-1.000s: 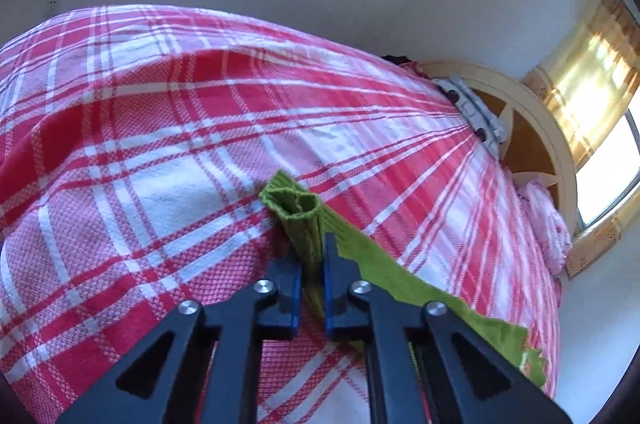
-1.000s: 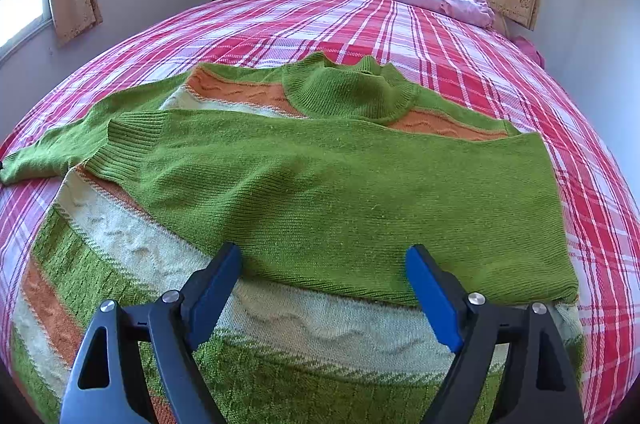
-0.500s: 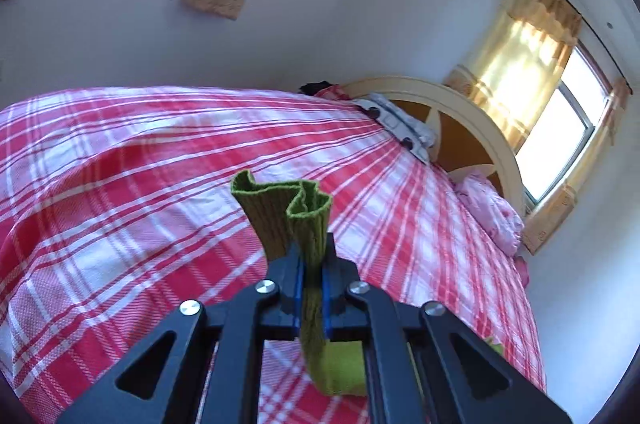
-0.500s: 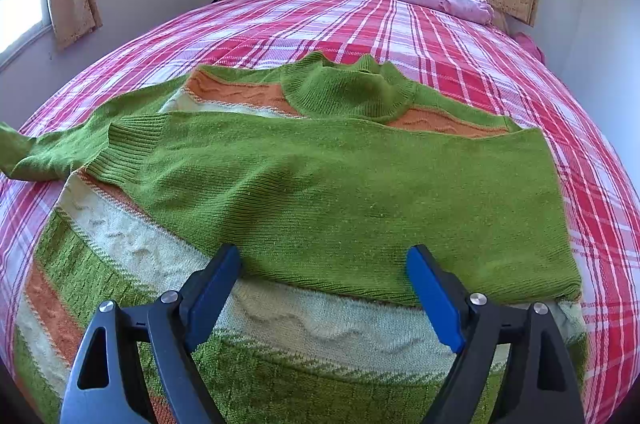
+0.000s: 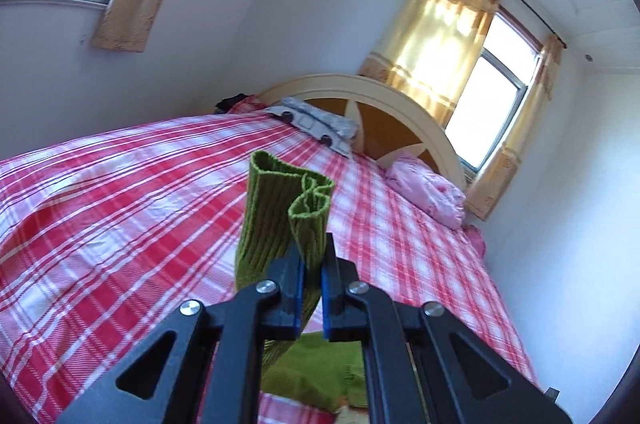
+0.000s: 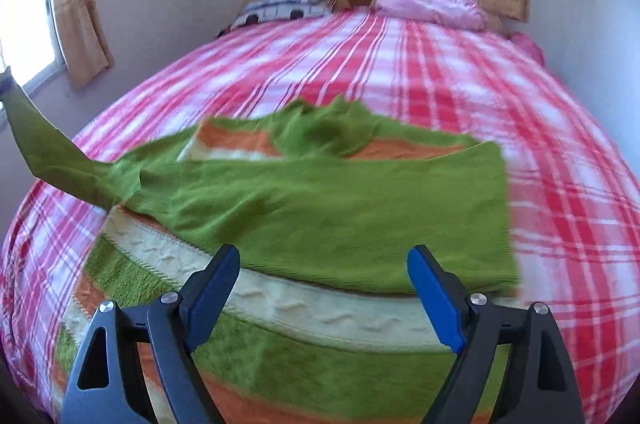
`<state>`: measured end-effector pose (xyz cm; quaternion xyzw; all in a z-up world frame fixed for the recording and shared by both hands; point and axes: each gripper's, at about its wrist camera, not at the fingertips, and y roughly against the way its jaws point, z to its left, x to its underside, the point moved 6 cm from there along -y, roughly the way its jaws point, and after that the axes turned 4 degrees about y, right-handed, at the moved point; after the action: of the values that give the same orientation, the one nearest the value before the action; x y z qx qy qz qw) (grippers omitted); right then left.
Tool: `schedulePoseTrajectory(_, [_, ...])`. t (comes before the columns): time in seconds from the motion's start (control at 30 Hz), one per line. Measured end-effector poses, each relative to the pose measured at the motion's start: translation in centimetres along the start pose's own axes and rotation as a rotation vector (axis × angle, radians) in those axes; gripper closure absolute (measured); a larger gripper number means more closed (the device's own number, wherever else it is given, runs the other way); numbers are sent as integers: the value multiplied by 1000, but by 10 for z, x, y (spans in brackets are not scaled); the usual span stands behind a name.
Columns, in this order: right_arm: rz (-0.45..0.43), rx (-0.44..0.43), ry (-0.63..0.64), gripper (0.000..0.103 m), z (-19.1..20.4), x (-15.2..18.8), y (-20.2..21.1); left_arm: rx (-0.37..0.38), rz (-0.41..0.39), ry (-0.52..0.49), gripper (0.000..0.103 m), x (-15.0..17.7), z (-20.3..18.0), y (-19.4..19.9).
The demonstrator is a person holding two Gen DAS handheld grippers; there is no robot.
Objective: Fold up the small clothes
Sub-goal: 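Lift the sleeve with the left gripper and lay it across the sweater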
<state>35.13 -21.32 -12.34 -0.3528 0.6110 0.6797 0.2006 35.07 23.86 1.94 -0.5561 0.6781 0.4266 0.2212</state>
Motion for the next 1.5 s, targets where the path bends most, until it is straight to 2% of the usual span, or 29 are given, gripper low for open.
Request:
schedulePoseTrajectory(0.17, [-92, 38, -54, 17, -41, 6, 37, 79, -4, -36, 96, -8, -45, -10])
schedulePoseTrajectory(0.37, [-152, 89, -129, 17, -82, 23, 67, 180, 21, -104, 96, 2, -112, -16])
schedulePoseTrajectory(0.73, [-169, 118, -198, 17, -122, 54, 77, 297, 97, -194, 96, 38, -212, -34])
schedulePoseTrajectory(0.97, [-183, 128, -297, 17, -146, 70, 72, 324, 198, -236, 96, 92, -257, -66])
schedulePoseTrajectory(1.13, [-200, 124, -357, 16, -157, 76, 73, 292, 252, -296, 96, 148, -281, -88])
schedulePoseTrajectory(1.27, [-199, 129, -406, 16, -165, 80, 73, 261, 326, -336, 97, 203, -292, -108])
schedulePoseTrajectory(1.5, [-188, 131, -480, 16, -179, 87, 69, 209, 382, -412, 97, 266, -300, -121])
